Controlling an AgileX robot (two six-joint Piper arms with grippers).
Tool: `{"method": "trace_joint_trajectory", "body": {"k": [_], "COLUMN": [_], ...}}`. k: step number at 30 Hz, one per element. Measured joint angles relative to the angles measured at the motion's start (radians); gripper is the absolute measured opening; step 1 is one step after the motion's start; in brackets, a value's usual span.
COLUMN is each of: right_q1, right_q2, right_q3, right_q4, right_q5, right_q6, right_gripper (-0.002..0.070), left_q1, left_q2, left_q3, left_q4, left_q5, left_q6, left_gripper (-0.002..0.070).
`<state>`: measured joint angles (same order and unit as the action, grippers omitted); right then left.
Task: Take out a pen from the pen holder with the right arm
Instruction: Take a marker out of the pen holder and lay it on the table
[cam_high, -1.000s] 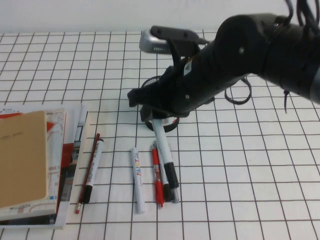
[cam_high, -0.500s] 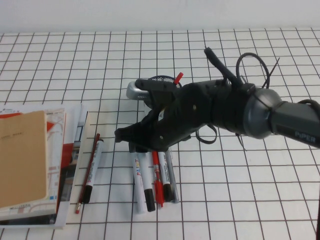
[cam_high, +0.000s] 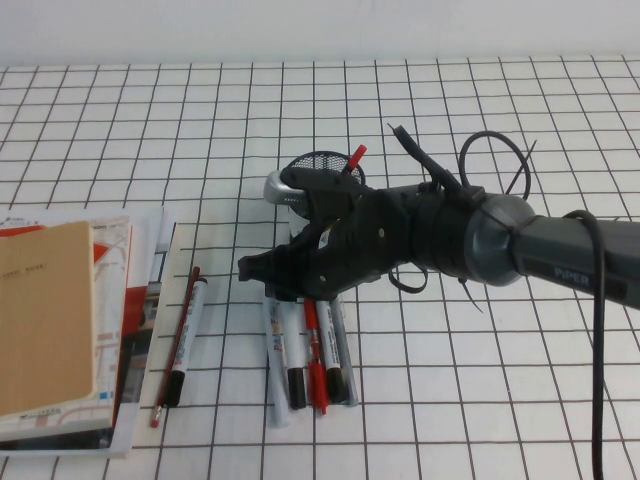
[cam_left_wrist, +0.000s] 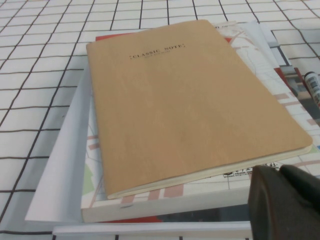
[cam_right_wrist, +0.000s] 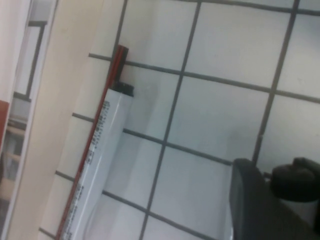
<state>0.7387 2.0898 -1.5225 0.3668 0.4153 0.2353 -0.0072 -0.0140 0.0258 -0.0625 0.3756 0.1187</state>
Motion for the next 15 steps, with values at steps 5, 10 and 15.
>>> {"method": "trace_joint_trajectory", "body": {"k": [5, 10, 15], "right_q1": [0.0, 0.0, 0.005], "right_q2": [0.0, 0.0, -0.052], "right_q3": [0.0, 0.0, 0.002], "right_q4": [0.0, 0.0, -0.022], "right_q5": [-0.012, -0.013, 0.018], "right_q6": [0.0, 0.0, 0.0], "right_gripper": [0.0274, 0.0357, 0.0343], "left_q1": [0.0, 0.0, 0.0], "left_q2": [0.0, 0.0, 0.0], "left_q3": [0.0, 0.0, 0.0], "left_q4": [0.0, 0.0, 0.0], "left_q5": [0.0, 0.0, 0.0], "left_q6": [0.0, 0.0, 0.0], "left_gripper": [-0.0004, -0.0004, -0.0004]}}
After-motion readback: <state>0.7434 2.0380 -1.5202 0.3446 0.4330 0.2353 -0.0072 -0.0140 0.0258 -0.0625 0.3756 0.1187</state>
